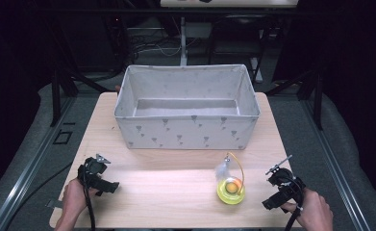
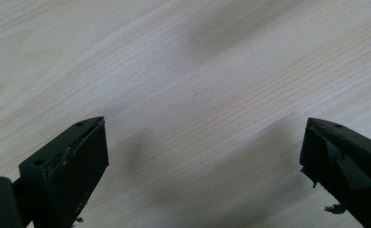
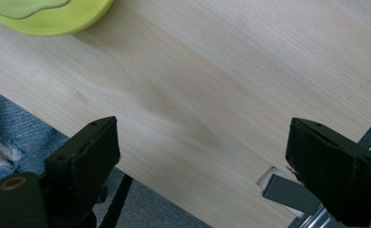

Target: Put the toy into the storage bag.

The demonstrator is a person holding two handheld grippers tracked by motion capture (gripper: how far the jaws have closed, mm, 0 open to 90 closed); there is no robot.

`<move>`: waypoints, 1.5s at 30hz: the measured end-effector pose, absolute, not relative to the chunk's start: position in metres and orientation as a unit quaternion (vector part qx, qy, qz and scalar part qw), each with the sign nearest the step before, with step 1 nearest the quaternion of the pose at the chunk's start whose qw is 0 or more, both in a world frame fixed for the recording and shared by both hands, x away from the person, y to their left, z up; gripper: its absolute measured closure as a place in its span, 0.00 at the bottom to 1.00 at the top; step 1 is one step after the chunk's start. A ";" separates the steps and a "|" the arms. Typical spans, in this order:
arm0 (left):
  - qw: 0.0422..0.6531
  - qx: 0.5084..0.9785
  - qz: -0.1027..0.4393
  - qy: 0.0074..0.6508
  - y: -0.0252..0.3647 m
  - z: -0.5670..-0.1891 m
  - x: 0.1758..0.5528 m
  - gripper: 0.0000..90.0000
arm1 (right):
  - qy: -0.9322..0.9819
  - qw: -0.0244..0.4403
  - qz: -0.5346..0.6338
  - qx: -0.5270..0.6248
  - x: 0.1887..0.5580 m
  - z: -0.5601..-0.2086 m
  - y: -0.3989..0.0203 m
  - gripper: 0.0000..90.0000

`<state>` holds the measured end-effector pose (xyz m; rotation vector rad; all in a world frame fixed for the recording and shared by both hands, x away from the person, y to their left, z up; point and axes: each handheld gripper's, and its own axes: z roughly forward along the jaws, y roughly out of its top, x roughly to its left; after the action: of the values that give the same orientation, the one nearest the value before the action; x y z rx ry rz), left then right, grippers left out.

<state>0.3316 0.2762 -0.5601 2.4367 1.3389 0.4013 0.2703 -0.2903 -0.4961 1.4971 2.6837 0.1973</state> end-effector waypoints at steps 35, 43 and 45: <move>0.175 0.861 0.142 0.456 0.270 -0.560 0.330 0.01 | 0.900 0.050 0.090 0.424 0.275 -0.457 -0.230 0.06; 0.176 0.861 0.141 0.455 0.269 -0.561 0.330 0.01 | 0.899 0.047 0.101 0.424 0.278 -0.448 -0.220 0.04; 0.175 0.862 0.140 0.455 0.269 -0.561 0.330 0.01 | 0.897 0.048 0.108 0.425 0.278 -0.446 -0.219 0.02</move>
<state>0.3302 0.2693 -0.5614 2.4408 1.2897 0.3965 0.2779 -0.2186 -0.4459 1.2955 2.7356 0.3287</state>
